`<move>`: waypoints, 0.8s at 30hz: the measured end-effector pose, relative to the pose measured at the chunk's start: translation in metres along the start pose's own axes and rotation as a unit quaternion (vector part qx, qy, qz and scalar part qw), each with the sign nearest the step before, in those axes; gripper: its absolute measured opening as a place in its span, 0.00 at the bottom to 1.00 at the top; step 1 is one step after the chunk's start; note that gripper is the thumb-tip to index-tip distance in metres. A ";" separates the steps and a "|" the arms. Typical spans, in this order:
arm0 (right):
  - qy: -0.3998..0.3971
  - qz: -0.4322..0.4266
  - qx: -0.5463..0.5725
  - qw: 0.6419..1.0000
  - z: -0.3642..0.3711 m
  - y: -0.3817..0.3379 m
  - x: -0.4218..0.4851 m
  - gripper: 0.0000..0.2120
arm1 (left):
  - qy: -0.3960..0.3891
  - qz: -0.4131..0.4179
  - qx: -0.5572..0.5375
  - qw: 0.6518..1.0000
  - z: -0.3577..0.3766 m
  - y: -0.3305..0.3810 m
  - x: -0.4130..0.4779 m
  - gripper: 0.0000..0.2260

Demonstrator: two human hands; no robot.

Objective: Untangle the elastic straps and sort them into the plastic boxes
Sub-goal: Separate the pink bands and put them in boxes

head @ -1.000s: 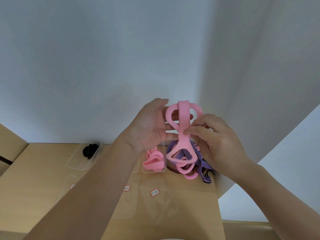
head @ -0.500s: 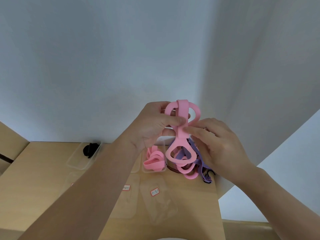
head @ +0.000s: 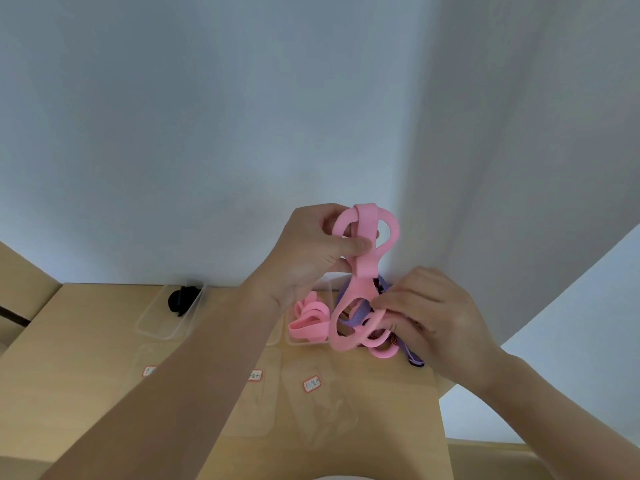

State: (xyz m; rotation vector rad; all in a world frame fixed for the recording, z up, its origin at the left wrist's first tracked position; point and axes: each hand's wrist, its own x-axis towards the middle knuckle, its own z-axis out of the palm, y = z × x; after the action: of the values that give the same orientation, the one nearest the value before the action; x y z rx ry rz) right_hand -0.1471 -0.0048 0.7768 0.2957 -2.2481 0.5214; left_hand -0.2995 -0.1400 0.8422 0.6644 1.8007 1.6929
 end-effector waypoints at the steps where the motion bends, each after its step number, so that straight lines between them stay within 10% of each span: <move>1: -0.001 0.052 0.047 0.998 0.000 -0.004 0.003 0.07 | -0.002 0.006 0.010 1.000 0.001 -0.002 -0.001 0.11; 7: 0.073 0.333 0.198 0.919 0.003 -0.013 0.016 0.16 | -0.040 0.038 0.023 0.998 0.006 -0.016 -0.011 0.13; 24: 0.073 0.403 0.288 0.865 0.011 -0.017 0.024 0.08 | -0.019 -0.091 -0.196 0.976 0.002 -0.027 -0.021 0.19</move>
State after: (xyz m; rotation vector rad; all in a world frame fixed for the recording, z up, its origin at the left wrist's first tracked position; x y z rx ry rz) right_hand -0.1641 -0.0260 0.7930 -0.4201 -1.9372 1.6056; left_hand -0.2824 -0.1548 0.8166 0.3482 1.3936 1.8208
